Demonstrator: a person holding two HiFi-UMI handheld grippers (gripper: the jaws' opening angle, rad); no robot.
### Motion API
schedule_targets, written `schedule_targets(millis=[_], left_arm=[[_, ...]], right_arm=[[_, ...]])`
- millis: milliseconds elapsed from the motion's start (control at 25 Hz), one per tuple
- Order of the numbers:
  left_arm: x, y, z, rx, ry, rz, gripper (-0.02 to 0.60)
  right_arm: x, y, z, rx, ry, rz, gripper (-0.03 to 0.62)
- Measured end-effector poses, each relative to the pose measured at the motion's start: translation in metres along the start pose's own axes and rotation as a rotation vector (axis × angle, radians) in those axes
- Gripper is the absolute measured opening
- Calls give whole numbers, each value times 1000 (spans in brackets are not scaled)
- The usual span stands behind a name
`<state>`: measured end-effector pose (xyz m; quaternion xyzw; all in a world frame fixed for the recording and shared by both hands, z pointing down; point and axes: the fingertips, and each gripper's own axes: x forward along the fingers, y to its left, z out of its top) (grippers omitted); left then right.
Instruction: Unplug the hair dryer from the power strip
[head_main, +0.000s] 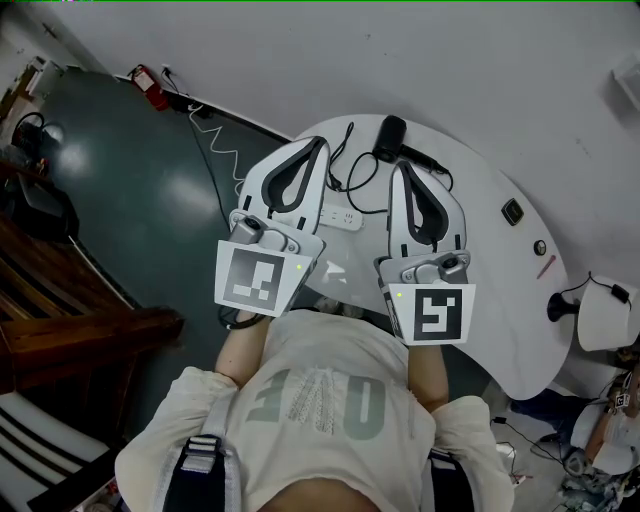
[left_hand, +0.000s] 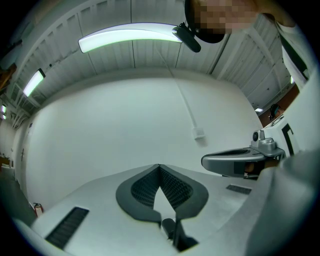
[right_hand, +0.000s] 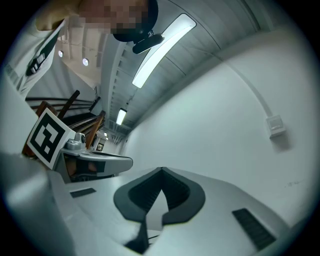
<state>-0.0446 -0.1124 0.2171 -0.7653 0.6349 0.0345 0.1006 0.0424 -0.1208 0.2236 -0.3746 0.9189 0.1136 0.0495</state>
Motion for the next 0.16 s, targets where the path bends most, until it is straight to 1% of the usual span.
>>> schedule_targets(millis=[160], left_arm=[[-2,1,2,-9,-7,-10,5]], right_arm=[[2,1,3,-13,2,-14,3]])
